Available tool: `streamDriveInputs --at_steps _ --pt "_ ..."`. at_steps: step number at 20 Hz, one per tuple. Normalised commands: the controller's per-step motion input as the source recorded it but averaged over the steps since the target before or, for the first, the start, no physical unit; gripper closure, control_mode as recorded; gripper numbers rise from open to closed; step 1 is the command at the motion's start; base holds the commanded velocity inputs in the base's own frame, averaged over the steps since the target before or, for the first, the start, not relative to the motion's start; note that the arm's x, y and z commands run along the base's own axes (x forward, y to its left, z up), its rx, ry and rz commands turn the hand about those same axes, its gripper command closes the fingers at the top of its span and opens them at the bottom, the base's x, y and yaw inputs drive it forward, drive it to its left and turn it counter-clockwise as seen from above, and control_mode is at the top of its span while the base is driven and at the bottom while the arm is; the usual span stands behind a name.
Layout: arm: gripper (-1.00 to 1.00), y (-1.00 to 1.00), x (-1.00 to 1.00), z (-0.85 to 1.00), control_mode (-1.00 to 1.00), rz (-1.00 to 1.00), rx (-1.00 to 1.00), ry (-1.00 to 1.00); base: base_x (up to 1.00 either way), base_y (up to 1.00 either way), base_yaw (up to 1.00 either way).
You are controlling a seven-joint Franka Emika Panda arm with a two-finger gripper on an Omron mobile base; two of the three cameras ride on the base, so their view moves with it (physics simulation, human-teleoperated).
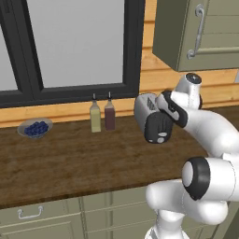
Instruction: Start the toaster. Once the lever pops up, take the bread to the plate on the dining counter.
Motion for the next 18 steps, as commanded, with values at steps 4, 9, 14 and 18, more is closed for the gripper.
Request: streamDriveInputs --at_steps 4,9,14,18 --pt "1.00 0.00 0.00 0.36 -1.00 0.00 0.02 -0.04 0.00 0.00 0.00" --pt "1.00 0.00 0.00 0.24 -1.00 0.00 0.00 -0.09 0.00 0.00 0.00" --pt "-1.00 0.00 0.06 0.07 -1.00 0.00 0.00 -0.07 0.00 0.00 0.00" --pt "-1.00 0.00 0.13 0.02 -1.00 0.00 0.00 -0.01 0.00 0.00 0.00"
